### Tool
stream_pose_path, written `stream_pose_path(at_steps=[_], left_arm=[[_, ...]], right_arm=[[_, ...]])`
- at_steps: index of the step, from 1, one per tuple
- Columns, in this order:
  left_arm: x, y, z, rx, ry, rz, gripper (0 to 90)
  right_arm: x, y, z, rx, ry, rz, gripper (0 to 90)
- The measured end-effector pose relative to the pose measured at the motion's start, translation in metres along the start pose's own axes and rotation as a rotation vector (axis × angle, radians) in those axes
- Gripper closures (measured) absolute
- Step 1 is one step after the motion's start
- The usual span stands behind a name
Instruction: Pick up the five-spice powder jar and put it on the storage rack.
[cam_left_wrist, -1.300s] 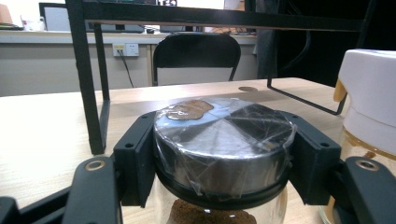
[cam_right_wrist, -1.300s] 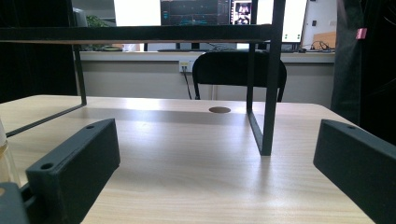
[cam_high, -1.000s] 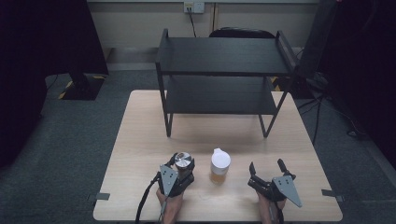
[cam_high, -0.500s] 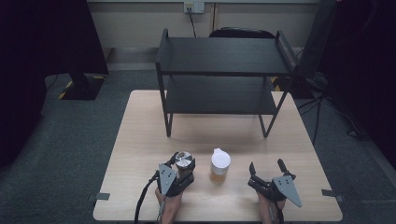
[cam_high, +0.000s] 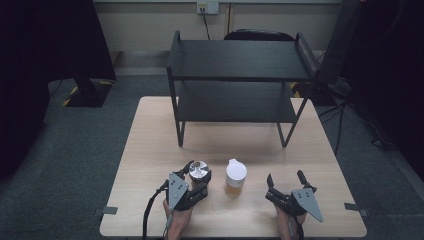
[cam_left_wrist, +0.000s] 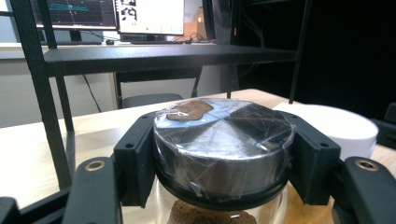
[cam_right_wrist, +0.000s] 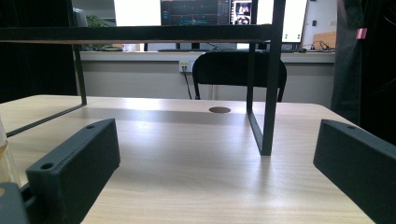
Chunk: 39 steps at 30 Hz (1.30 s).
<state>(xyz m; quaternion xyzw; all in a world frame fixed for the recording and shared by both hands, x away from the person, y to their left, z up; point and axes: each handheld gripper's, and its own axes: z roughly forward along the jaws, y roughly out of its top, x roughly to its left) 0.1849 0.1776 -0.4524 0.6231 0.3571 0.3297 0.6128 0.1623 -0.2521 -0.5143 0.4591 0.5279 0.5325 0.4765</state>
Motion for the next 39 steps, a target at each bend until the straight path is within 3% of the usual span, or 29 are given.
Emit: stream_pose_path(at_steps=[6,14,15,18,32,39], left_arm=[[0.011,0.008,-0.002,-0.004,-0.043,-0.012,35.3],[0.025,0.025,-0.004,-0.007,-0.094,0.018,35.3],[0.029,0.033,-0.002,0.007,-0.114,0.043,35.3],[0.035,0.043,0.001,0.013,-0.136,0.063,35.3],[0.059,0.071,0.010,-0.015,-0.219,0.058,35.3],[0.070,0.094,0.018,-0.032,-0.252,0.073,35.3]], right_arm=[[0.000,0.000,0.000,0.000,0.000,0.000,0.0],[0.000,0.000,0.000,0.000,0.001,0.000,0.0],[0.000,0.000,0.000,0.000,0.001,0.000,0.0],[0.000,0.000,0.000,0.000,0.001,0.000,0.0],[0.000,0.000,0.000,0.000,-0.003,-0.001,0.0],[0.000,0.000,0.000,-0.001,0.002,0.000,0.0]])
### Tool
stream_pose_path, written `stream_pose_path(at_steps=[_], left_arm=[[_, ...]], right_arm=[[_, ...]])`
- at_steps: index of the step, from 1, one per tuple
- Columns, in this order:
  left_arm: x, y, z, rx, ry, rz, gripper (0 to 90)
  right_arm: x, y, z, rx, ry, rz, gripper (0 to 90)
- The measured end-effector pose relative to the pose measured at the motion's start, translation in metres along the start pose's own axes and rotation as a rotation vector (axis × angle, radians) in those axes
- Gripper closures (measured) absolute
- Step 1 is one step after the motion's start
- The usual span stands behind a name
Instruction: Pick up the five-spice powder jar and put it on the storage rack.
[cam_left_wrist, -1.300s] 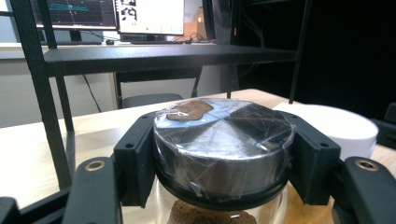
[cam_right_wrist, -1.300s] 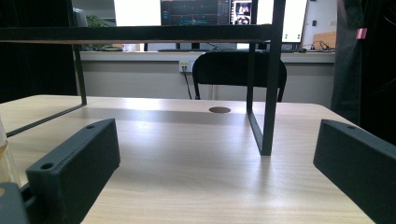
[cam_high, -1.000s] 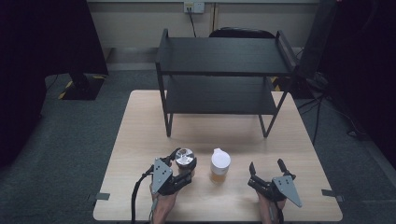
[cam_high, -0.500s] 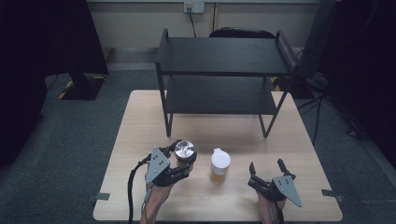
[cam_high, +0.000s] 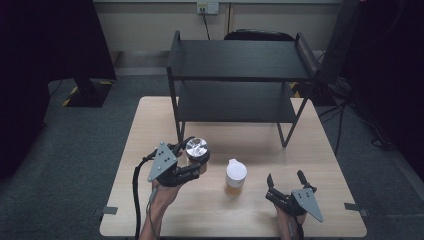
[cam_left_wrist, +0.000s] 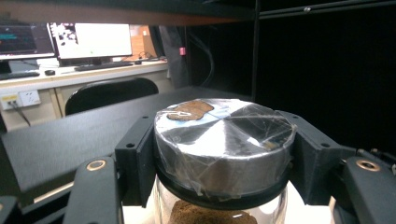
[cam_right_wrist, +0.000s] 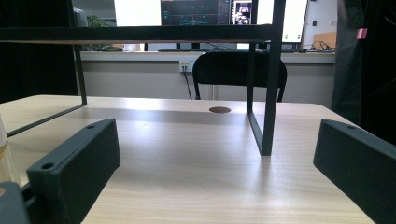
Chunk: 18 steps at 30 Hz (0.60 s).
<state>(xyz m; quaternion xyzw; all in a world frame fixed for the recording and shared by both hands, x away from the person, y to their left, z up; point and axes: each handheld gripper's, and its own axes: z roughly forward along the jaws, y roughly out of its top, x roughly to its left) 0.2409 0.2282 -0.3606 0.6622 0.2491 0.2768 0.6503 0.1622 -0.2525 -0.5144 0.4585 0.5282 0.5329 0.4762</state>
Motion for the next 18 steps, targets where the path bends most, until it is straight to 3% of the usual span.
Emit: stream_pose_path(at_steps=[10,18], left_arm=[[0.019,0.039,0.016,-0.034,-0.055,0.037,35.3],[0.028,0.069,0.032,-0.036,-0.033,0.042,35.4]], right_arm=[[-0.001,0.000,0.000,0.000,0.005,0.000,0.0],[-0.001,0.000,0.000,0.000,0.007,0.000,0.0]])
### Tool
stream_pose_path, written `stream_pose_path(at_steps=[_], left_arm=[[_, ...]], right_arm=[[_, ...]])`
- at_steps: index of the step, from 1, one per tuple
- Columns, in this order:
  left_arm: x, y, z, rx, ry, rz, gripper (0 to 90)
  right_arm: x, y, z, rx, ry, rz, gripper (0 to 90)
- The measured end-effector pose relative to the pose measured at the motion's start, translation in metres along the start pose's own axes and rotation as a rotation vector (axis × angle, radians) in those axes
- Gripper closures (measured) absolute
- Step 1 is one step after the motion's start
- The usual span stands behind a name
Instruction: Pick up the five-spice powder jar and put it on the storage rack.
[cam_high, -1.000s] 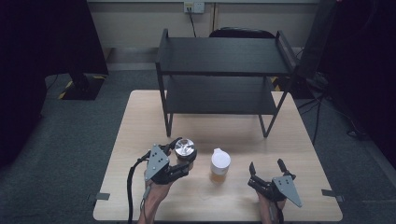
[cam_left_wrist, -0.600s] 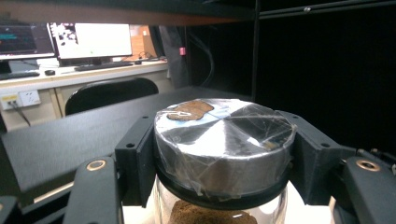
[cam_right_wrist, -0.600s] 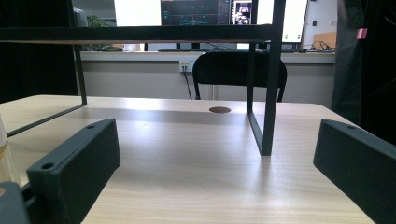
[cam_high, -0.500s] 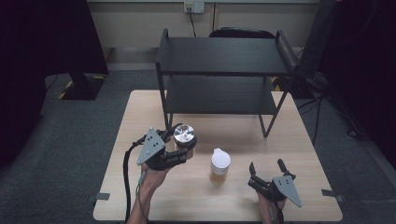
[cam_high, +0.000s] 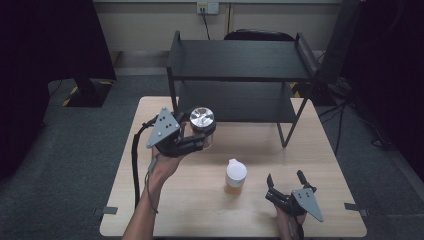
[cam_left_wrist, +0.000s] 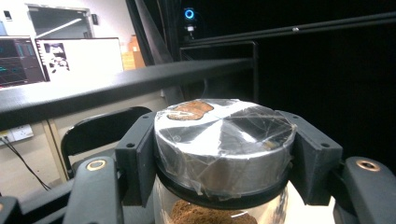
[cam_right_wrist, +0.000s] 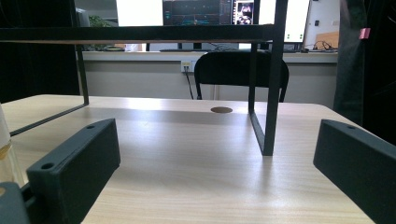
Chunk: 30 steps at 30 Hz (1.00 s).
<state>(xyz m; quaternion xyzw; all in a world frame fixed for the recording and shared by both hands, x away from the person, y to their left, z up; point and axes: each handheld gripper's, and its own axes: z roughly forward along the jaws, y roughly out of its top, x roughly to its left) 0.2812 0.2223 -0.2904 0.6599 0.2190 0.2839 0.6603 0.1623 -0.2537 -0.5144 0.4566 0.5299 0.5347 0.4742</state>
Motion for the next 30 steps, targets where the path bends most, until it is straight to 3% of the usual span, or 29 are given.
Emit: stream_pose_path(at_steps=[5,12,16,21,23,26,30], left_arm=[[0.005,0.020,0.012,-0.002,0.017,-0.007,35.4],[0.009,0.045,0.026,-0.047,0.052,-0.041,35.3],[0.008,0.064,0.039,-0.046,0.118,-0.049,35.3],[0.005,0.078,0.060,-0.081,0.204,-0.057,35.4],[0.009,0.085,0.071,-0.073,0.214,-0.070,35.3],[0.009,0.093,0.089,-0.056,0.262,-0.066,35.3],[0.011,0.092,0.109,-0.043,0.311,-0.053,35.3]], right_arm=[[0.000,0.000,0.000,0.000,0.000,0.000,0.0],[0.000,0.000,0.000,0.000,0.000,0.000,0.0],[0.000,0.000,0.000,0.000,0.002,0.000,0.0],[-0.001,0.000,0.000,0.000,0.003,0.000,0.0],[-0.001,0.000,0.000,0.000,0.004,0.000,0.0],[-0.001,0.000,0.000,0.001,0.003,0.000,0.0],[0.000,0.000,0.000,0.000,0.002,0.000,0.0]])
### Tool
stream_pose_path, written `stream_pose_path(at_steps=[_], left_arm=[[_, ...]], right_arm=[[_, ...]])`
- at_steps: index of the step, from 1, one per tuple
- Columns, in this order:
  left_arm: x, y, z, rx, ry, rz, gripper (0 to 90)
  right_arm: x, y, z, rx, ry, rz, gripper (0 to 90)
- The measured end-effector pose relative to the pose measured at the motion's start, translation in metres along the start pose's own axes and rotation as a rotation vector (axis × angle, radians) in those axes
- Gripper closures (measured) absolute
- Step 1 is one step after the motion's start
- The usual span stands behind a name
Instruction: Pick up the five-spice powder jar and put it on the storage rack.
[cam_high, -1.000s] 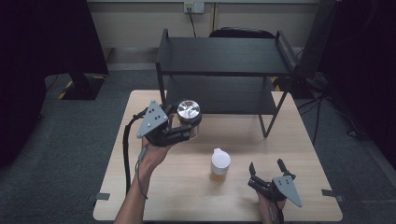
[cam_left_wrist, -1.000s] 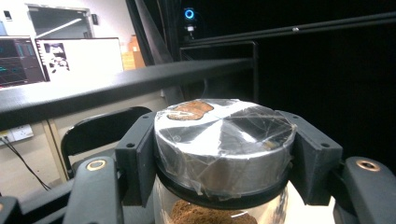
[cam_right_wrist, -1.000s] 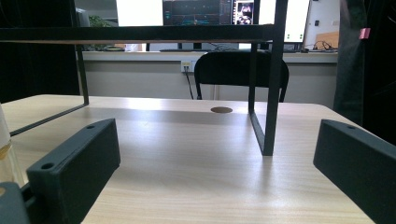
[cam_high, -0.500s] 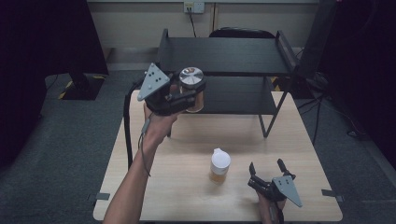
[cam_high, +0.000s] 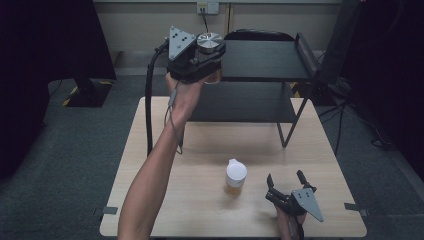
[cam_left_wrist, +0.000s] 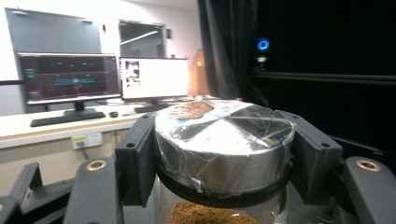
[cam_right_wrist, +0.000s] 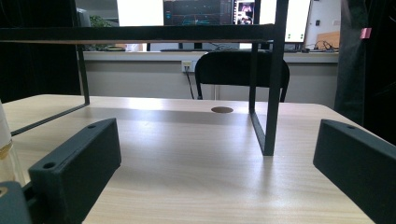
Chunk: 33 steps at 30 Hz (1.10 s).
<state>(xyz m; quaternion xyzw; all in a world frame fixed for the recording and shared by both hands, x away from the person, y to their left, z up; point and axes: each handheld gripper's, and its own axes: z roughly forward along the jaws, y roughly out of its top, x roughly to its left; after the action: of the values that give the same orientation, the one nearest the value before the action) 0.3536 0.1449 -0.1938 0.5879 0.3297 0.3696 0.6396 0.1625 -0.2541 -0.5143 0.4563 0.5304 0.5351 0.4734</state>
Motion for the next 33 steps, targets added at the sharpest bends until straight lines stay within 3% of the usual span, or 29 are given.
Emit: stream_pose_path(at_steps=[5,9,13,19,27,28,31,33], left_arm=[[0.001,-0.005,0.020,0.013,0.038,-0.036,35.3],[0.001,-0.005,0.032,0.030,0.045,-0.024,35.3],[0.010,-0.005,0.041,0.036,0.025,-0.049,35.3],[0.006,-0.007,0.044,0.032,0.032,0.001,35.2],[0.010,-0.009,0.045,0.033,0.022,-0.012,34.7],[0.009,-0.008,0.045,0.038,0.028,-0.008,33.5],[0.007,-0.007,0.045,0.052,0.047,0.004,19.2],[0.005,-0.008,0.044,0.038,0.065,0.006,11.1]], right_arm=[[0.000,0.000,0.000,0.001,0.003,0.002,0.0],[-0.001,0.000,0.000,0.002,0.005,0.002,0.0],[-0.001,0.000,0.000,0.001,0.005,0.002,0.0],[-0.001,0.000,0.000,0.002,0.005,0.002,0.0],[0.000,0.000,0.000,0.001,0.003,0.001,0.0],[0.000,0.000,0.000,0.001,0.003,0.002,0.0],[-0.001,0.000,0.000,0.002,0.003,0.002,0.0],[0.000,0.000,0.000,0.001,0.003,0.002,0.0]])
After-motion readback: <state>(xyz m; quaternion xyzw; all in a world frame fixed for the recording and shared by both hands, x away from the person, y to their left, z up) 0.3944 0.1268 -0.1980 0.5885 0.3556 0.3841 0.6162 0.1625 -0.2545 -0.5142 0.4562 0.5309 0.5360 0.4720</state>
